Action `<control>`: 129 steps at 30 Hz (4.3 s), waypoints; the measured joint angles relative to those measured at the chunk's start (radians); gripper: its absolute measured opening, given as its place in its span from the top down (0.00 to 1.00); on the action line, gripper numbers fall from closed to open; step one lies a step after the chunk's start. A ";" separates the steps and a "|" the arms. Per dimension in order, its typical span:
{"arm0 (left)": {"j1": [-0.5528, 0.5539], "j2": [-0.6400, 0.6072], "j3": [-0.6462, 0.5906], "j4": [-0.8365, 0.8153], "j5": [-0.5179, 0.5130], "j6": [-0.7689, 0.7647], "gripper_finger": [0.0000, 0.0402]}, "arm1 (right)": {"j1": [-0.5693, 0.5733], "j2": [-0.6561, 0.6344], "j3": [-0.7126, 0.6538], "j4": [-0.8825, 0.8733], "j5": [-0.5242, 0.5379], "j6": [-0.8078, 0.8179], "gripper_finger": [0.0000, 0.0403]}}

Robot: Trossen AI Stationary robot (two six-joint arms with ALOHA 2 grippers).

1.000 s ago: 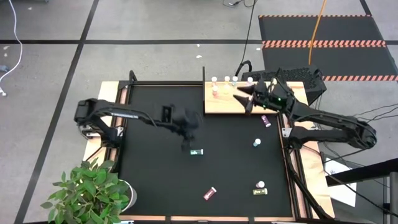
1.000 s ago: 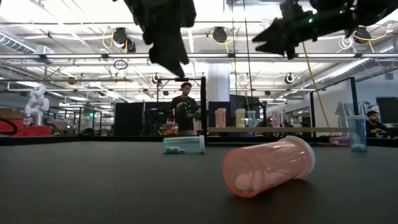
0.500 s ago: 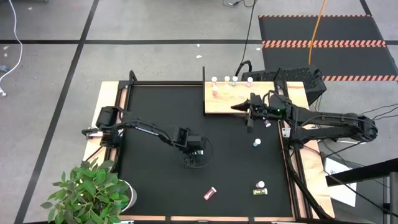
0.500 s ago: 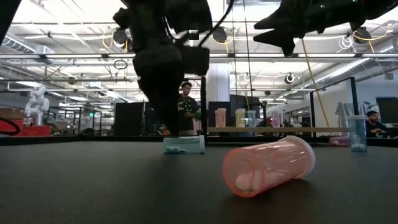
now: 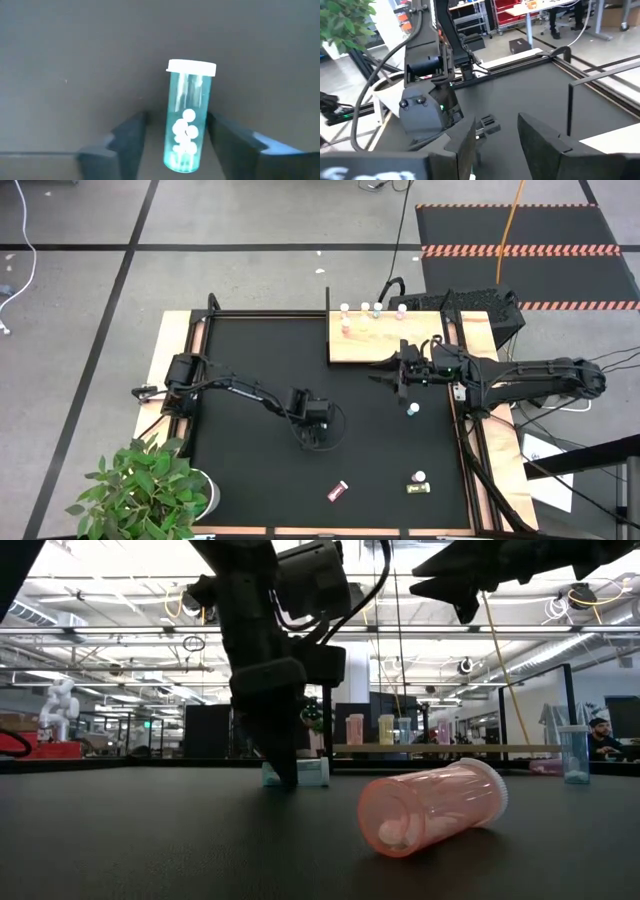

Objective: Pick and place medicine bottles onto shelf by color
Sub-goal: Put the left blue pill bottle aligned with the other blue pill bottle on the shelf

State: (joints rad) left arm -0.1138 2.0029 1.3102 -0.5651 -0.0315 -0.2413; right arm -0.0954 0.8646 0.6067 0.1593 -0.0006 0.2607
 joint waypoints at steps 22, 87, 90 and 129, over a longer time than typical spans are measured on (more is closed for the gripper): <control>0.040 -0.152 0.000 0.000 0.005 0.000 0.72 | 0.085 0.005 0.050 -0.011 0.020 -0.038 0.66; 0.102 -0.367 0.002 0.620 -0.020 0.261 0.71 | 0.068 0.166 0.302 -0.153 -0.052 -0.152 0.57; 0.102 -0.367 0.002 0.619 -0.020 0.261 0.71 | 0.068 0.167 0.302 -0.157 -0.052 -0.153 0.62; 0.242 -0.367 0.002 0.201 -0.058 0.003 0.24 | -0.609 0.288 0.224 -0.333 -0.056 -0.518 0.70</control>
State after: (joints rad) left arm 0.1282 1.6356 1.3125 -0.3639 -0.0895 -0.2382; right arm -0.7046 1.1529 0.8311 -0.1738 -0.0564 -0.2576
